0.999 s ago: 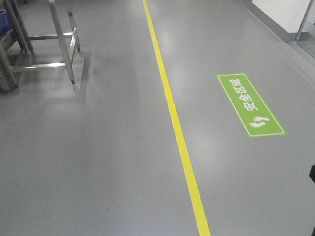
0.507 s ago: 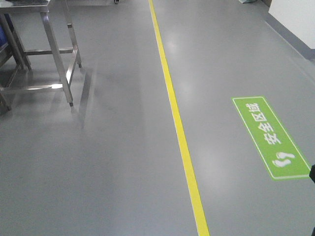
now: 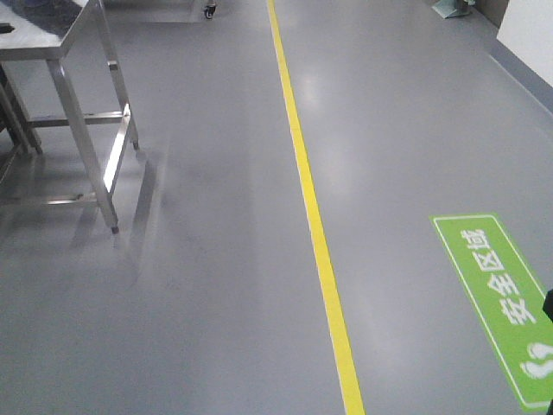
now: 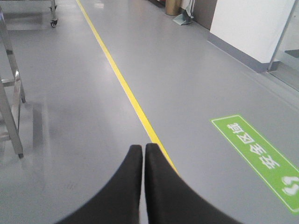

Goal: Move and align brake pads A on conveyor
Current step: 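Drive along the yellow floor line past the green floor sign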

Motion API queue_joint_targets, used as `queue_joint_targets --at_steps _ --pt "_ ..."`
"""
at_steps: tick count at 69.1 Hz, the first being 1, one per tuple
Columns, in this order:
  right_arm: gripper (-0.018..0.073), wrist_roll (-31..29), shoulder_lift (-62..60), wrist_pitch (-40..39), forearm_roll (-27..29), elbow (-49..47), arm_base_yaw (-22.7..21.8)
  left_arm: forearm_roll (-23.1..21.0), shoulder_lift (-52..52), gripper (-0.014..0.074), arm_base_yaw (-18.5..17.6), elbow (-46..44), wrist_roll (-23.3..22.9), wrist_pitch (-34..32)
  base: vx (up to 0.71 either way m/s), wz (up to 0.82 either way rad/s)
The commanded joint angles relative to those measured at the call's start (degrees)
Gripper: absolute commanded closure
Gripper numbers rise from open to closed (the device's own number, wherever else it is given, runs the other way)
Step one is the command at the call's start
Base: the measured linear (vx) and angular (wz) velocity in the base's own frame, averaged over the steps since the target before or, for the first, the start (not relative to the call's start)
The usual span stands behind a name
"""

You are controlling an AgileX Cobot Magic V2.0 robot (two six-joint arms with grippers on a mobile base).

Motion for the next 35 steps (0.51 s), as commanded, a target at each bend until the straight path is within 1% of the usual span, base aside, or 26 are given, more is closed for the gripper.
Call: queue_joint_targets --at_steps 1,35 --pt "0.0566 0.0 0.5 -4.1 -0.5 -1.5 0.1 0.3 0.4 0.0602 -0.1 -1.4 -0.2 -4.1 0.62 0.02" --pt "0.0566 0.0 0.5 -4.1 -0.5 -1.5 0.1 0.3 0.4 0.0602 -0.1 -1.4 -0.2 -4.1 0.61 0.02"
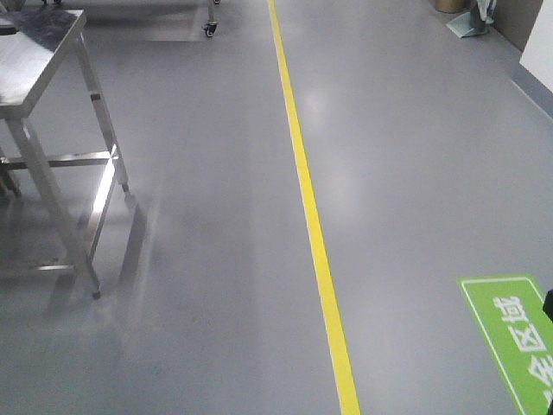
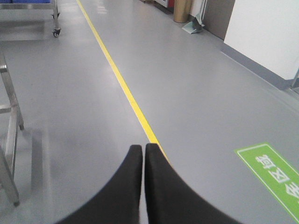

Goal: Move and align brake pads A on conveyor
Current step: 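Drive along the yellow floor line past the green floor sign, then drive toward the steel rack with blue bins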

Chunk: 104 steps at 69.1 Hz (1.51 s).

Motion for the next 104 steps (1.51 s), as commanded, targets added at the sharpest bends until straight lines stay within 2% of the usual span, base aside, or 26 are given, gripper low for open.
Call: queue_joint_targets --at_steps 1,104 --pt "0.0566 0.0 0.5 -4.1 -0.5 -1.5 0.1 0.3 0.4 0.0602 -0.1 -1.4 -0.2 -4.0 0.6 0.0" --pt "0.0566 0.0 0.5 -4.1 -0.5 -1.5 0.1 0.3 0.4 0.0602 -0.1 -1.4 -0.2 -4.0 0.56 0.0"
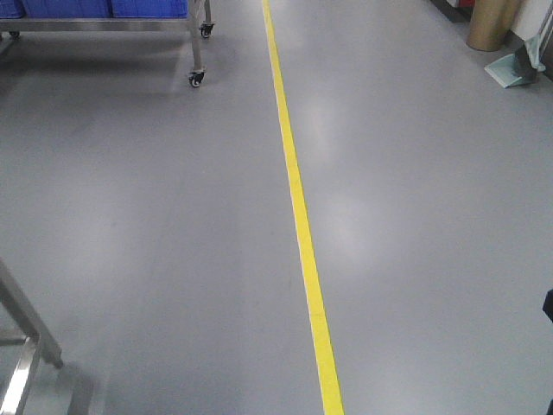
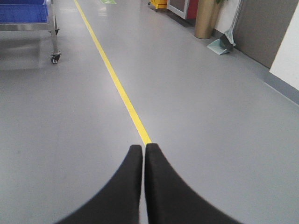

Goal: Move and align brake pads A on conveyor
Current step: 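Drive toward the steel rack with blue bins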

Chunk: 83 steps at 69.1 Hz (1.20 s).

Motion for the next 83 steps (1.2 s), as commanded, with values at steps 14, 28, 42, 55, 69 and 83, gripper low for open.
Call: queue_joint_targets --at_steps 14,28,42,55,69,83 --pt "0.0566 0.0 0.5 -4.1 -0.5 -1.5 0.1 0.3 0.4 0.0602 -0.1 -1.4 -0.2 -4.0 0.53 0.02" --pt "0.0566 0.0 0.5 -4.1 -0.5 -1.5 0.1 0.3 0.4 0.0602 -0.1 -1.4 -0.2 -4.0 0.51 0.04" --pt "0.0566 0.0 0.5 -4.1 -0.5 -1.5 0.1 0.3 0.4 0.0602 -0.1 -1.4 -0.2 -4.0 0.49 0.08" --pt "0.0566 0.0 0.5 -4.1 -0.5 -1.5 0.1 0.3 0.4 0.0602 -0.1 -1.4 -0.2 -4.0 0.45 0.09" --pt "0.0566 0.0 0.5 -4.1 -0.5 -1.5 0.1 0.3 0.4 0.0602 -0.1 -1.4 -0.2 -4.0 0.37 0.07" --pt "0.0566 0.0 0.5 -4.1 -0.5 -1.5 0.1 0.3 0.4 0.0602 -0.1 -1.4 -0.2 -4.0 0.25 0.03"
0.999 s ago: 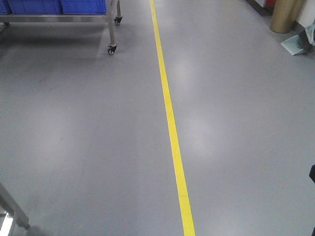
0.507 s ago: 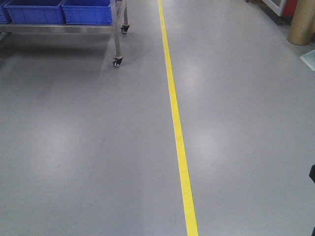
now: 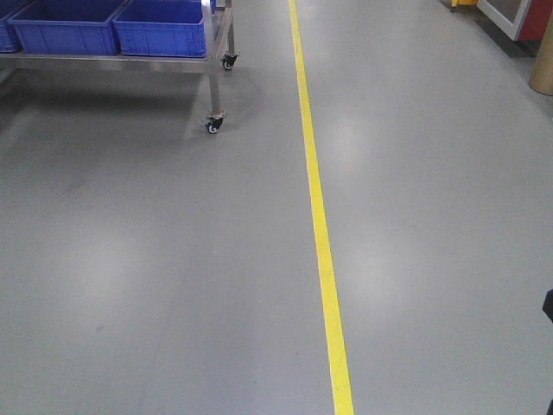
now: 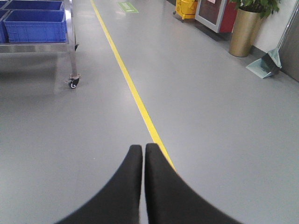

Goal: Move and align brake pads A on conveyor
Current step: 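Drive toward the steel rack with blue bins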

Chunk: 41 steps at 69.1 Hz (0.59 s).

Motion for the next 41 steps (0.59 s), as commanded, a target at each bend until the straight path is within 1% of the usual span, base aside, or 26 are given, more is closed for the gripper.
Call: queue_joint_targets --at_steps 1,30,41 --pt "0.0566 0.0 0.5 -4.1 -0.5 -1.5 0.1 0.3 0.4 0.0602 -0.1 -1.4 -0.2 -4.0 0.17 0.02" --pt "0.0566 0.0 0.5 -4.1 -0.5 -1.5 0.1 0.3 0.4 0.0602 -0.1 -1.4 -0.2 -4.0 0.07 0.02" --pt "0.0566 0.0 0.5 -4.1 -0.5 -1.5 0.1 0.3 0.4 0.0602 -0.1 -1.4 -0.2 -4.0 0.02 0.12"
